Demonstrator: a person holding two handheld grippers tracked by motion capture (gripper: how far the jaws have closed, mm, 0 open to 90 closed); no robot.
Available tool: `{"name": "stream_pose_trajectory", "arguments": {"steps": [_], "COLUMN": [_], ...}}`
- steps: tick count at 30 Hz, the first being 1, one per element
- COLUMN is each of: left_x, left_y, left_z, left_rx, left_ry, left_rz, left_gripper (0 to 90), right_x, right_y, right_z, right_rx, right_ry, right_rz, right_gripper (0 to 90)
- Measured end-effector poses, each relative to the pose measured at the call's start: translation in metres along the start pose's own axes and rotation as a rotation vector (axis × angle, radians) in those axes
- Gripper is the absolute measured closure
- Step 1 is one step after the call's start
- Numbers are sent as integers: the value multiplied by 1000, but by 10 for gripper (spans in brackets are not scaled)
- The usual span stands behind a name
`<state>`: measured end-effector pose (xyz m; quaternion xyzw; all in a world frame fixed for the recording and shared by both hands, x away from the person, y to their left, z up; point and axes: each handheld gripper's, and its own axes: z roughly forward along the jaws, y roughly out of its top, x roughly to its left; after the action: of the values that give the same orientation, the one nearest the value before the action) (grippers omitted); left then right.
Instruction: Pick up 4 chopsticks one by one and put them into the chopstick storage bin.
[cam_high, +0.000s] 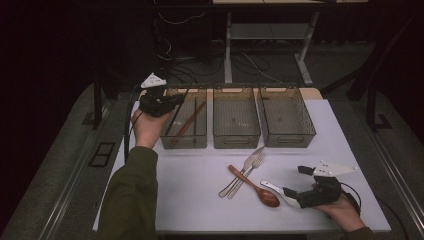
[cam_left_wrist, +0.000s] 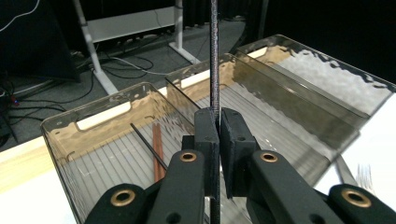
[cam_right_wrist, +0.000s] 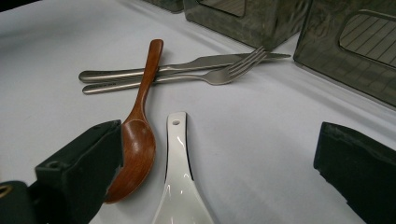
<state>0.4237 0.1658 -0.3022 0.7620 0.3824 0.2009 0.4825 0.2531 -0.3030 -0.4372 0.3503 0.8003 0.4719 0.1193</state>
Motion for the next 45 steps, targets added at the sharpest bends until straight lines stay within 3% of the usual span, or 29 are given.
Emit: {"name": "stream_pose_trajectory", "arguments": {"steps": [6,18,33,42,45], "left_x": [11,23,34,35,36], "left_y": [-7,-29,-62,-64,-65], "left_z": [18,43,51,56,56], "left_rx": [6,75,158,182,184], "left_ry": [24,52,71,110,125], "left_rz": [-25,-38,-83,-109,-113], "left_gripper": [854,854,854,844,803], "right_x": [0,-1,-1,-1,-1], "right_y": [0,-1,-1,-1,-1], "right_z": [0,-1,-1,-1,-1], "right_rx": [-1,-3,1,1,2], "right_ry": [0,0,0,0,1], "right_rz": [2,2,3,3,2], "right_gripper": [14,14,14,14,13]}}
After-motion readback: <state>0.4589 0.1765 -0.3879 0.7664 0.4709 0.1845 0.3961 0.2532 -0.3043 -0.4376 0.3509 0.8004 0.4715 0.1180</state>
